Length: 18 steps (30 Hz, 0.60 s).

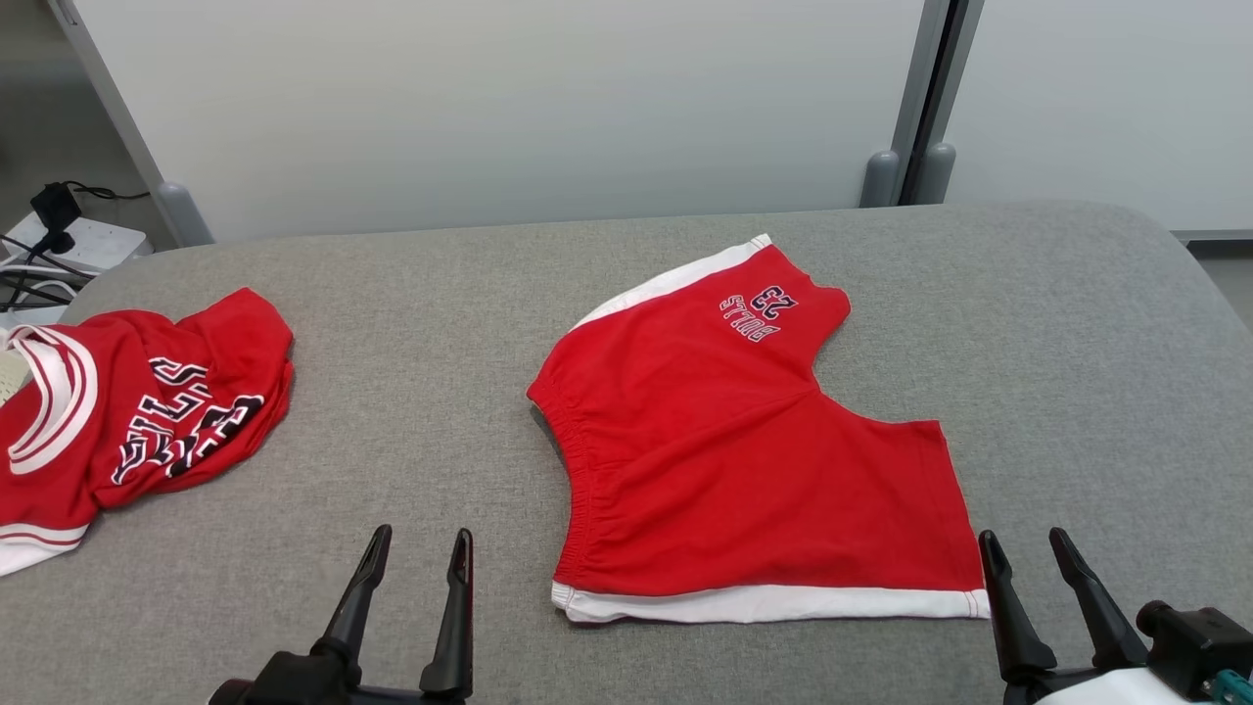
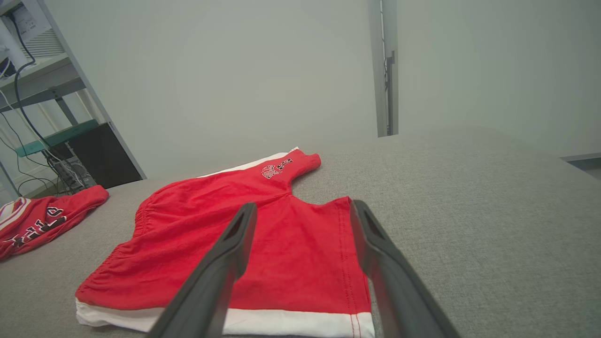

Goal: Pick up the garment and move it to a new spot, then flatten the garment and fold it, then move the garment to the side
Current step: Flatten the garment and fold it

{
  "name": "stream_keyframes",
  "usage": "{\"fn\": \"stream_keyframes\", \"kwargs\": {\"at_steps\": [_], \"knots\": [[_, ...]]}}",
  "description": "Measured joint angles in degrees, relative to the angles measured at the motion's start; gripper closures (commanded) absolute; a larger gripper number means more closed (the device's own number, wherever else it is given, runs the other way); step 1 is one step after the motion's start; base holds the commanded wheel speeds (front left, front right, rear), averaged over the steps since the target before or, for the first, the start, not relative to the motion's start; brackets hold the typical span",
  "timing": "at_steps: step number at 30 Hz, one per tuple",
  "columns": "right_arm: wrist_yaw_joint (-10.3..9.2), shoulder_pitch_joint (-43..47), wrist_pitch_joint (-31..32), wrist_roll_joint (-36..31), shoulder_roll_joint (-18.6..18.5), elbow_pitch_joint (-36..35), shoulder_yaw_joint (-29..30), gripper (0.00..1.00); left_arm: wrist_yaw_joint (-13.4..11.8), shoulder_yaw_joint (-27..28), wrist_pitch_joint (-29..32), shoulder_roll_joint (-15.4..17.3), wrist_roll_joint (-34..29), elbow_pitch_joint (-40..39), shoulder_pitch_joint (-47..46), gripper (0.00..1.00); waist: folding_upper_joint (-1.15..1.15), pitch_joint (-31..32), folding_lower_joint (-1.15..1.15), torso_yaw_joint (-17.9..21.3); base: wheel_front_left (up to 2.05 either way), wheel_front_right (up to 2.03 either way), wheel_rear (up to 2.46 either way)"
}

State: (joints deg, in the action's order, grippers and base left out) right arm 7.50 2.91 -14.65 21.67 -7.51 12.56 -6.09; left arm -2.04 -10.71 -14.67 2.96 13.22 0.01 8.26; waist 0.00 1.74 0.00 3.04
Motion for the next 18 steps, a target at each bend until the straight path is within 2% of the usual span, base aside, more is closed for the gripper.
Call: {"fn": "stream_keyframes", "kwargs": {"at_steps": [10,18], "knots": [[-0.01,0.0,0.0,0.1,0.1,-0.02,0.13,0.0,-0.07,-1.04,0.0,0.0,-1.02,0.68,-0.13,0.0,0.0,-0.77,0.0,-0.44,0.0,0.0,0.0],[-0.01,0.0,0.0,0.15,0.07,-0.07,-0.2,0.0,-2.41,-0.68,0.0,0.0,-1.58,0.29,-0.18,0.0,0.0,-1.02,0.0,-0.81,0.0,0.0,0.0]]}}
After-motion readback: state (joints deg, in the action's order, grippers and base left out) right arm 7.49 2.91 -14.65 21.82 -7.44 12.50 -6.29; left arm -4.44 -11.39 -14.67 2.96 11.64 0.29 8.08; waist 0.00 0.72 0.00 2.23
